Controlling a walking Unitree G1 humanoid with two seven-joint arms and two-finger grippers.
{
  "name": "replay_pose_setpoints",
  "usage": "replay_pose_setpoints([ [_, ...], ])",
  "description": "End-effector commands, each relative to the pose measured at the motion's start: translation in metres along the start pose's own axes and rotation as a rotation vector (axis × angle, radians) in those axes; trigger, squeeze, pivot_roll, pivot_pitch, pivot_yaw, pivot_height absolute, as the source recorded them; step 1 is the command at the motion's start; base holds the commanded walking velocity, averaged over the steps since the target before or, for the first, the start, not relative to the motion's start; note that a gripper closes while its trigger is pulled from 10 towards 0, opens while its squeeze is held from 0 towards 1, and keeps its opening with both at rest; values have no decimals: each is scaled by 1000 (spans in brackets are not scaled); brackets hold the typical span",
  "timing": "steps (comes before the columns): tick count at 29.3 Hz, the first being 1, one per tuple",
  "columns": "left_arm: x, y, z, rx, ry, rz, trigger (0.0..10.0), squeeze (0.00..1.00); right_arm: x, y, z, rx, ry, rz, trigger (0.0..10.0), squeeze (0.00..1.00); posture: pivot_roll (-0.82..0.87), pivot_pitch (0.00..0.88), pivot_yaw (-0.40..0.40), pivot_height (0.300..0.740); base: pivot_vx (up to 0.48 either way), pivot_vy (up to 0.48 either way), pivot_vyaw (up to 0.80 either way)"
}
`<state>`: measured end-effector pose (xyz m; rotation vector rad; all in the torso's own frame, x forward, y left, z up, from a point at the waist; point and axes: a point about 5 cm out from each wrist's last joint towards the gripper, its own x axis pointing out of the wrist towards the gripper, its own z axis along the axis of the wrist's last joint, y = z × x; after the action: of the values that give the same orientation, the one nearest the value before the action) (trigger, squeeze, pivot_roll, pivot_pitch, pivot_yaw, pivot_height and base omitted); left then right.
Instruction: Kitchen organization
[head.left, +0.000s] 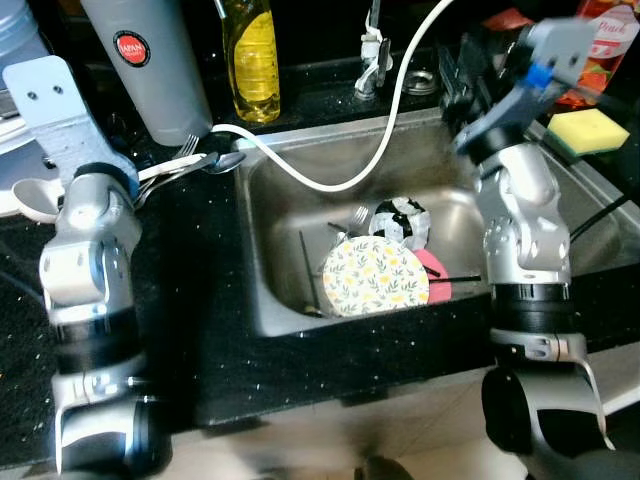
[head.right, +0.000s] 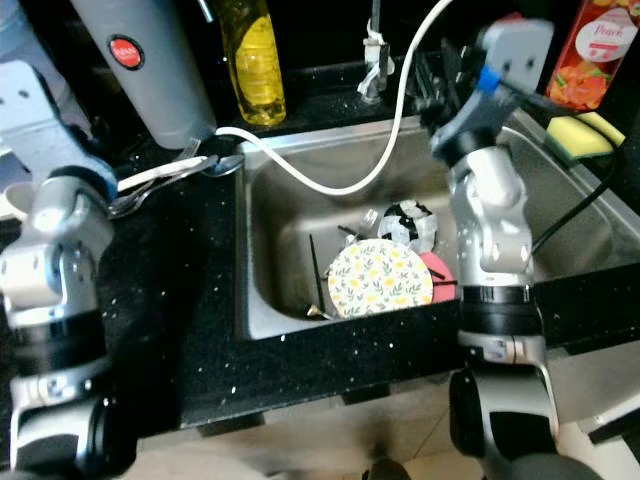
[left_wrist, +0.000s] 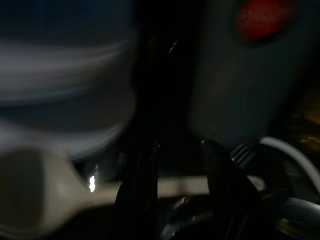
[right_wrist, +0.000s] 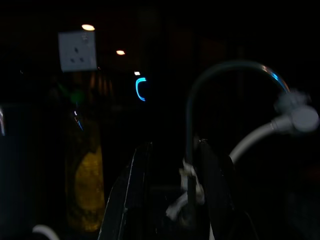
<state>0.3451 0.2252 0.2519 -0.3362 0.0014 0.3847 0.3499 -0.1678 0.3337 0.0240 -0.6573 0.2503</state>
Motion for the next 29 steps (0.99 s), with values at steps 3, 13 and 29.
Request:
replay_pose_setpoints([
  [3, 8, 6, -18, -150, 121, 114, 10000, 0, 3, 4, 6, -19, -28, 32, 10000, 0, -88, 36, 95, 740, 0, 0, 0],
  [13, 6, 4, -37, -394, 266, 311, 10000, 1000, 1, 0, 5, -26, -16, 31, 10000, 0, -95, 41, 97, 740, 0, 0, 0],
  [29, 27, 16, 17, -487, 119, 336, 10000, 0, 1, 5, 1, -12, -9, 40, 10000, 0, -102, 42, 100, 740, 0, 0, 0],
])
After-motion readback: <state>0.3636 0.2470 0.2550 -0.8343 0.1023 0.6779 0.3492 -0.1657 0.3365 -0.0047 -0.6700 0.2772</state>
